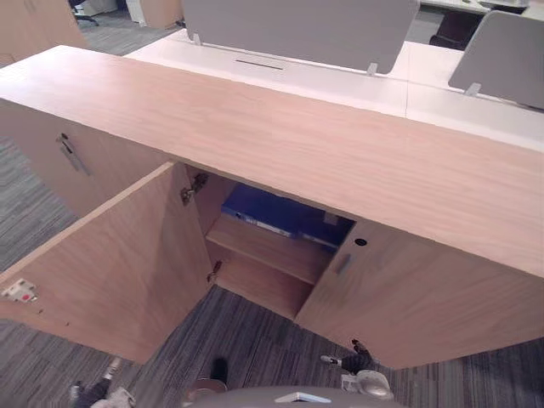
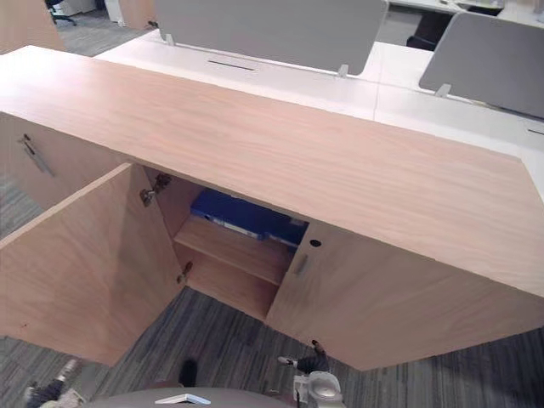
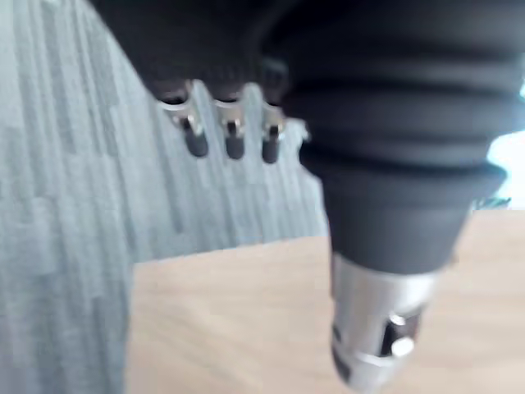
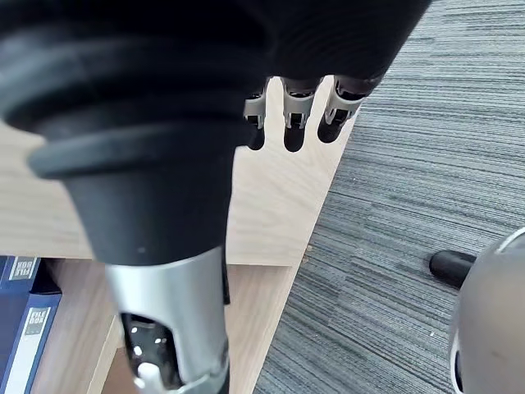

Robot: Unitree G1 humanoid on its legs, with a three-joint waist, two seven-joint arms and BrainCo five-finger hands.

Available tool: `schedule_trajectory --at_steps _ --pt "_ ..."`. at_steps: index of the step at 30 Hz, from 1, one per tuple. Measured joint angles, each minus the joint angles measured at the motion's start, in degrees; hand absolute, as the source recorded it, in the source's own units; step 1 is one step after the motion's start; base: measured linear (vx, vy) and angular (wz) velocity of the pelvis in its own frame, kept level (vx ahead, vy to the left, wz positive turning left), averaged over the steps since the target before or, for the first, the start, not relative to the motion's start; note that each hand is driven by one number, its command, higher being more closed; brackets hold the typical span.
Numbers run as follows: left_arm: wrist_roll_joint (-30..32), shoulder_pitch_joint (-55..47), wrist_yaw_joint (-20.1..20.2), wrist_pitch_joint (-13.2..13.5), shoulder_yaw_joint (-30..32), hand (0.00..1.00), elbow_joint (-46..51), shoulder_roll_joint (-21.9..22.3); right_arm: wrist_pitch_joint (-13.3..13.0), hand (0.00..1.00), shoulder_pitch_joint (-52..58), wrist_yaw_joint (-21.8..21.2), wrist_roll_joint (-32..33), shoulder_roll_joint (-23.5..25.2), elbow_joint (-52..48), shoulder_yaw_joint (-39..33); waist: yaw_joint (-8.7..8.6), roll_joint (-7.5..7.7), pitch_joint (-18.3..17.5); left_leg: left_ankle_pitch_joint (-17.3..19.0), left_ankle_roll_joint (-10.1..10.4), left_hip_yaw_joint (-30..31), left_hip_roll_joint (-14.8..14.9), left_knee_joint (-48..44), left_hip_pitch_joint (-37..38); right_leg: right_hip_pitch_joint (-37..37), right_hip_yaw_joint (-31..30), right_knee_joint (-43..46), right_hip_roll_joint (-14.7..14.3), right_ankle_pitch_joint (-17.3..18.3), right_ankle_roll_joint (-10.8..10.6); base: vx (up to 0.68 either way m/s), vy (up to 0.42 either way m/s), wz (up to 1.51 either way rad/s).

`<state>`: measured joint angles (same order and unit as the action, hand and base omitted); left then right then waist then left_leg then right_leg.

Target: Walk over to the cabinet, pick up the folder, carry it to the office cabinet, place the folder inside the office cabinet, then close the office cabinet door

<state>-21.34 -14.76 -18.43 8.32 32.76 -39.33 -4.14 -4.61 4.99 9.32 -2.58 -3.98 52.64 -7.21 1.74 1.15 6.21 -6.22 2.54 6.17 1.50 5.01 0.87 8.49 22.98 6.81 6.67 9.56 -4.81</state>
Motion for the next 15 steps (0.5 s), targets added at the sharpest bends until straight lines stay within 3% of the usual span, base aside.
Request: schedule_trajectory --at_steps 8,12,15 --pt "-3.26 -0.71 -0.32 1.84 6.24 0.0 5.75 -0.78 0.0 0.0 -0.08 -0.01 -0.05 -0.07 -1.83 0.26 1.5 0.51 -0.17 -0.47 0.01 1.01 -1.08 -0.03 0.22 1.68 0.31 -0.04 0.25 0.11 -0.15 0.05 -0.03 0.15" --pt "-2.85 -0.52 0.37 1.89 7.05 0.0 9.55 -4.5 -0.01 0.0 -1.33 -0.14 -0.04 -1.12 -2.15 0.96 1.79 1.18 -0.4 -0.51 0.08 2.0 -1.49 -0.04 1.09 2.83 0.63 -0.42 0.23 0.09 0.06 0.06 -0.036 0.15" --pt "-2.04 0.37 1.53 1.98 6.88 0.0 10.13 -7.16 -0.04 0.0 -2.37 -0.43 -0.03 -2.44 -2.17 2.04 1.91 0.71 0.02 -0.5 0.07 2.06 -1.58 -0.03 1.66 3.49 0.53 -0.7 0.21 0.09 0.11 -0.02 -0.028 0.02"
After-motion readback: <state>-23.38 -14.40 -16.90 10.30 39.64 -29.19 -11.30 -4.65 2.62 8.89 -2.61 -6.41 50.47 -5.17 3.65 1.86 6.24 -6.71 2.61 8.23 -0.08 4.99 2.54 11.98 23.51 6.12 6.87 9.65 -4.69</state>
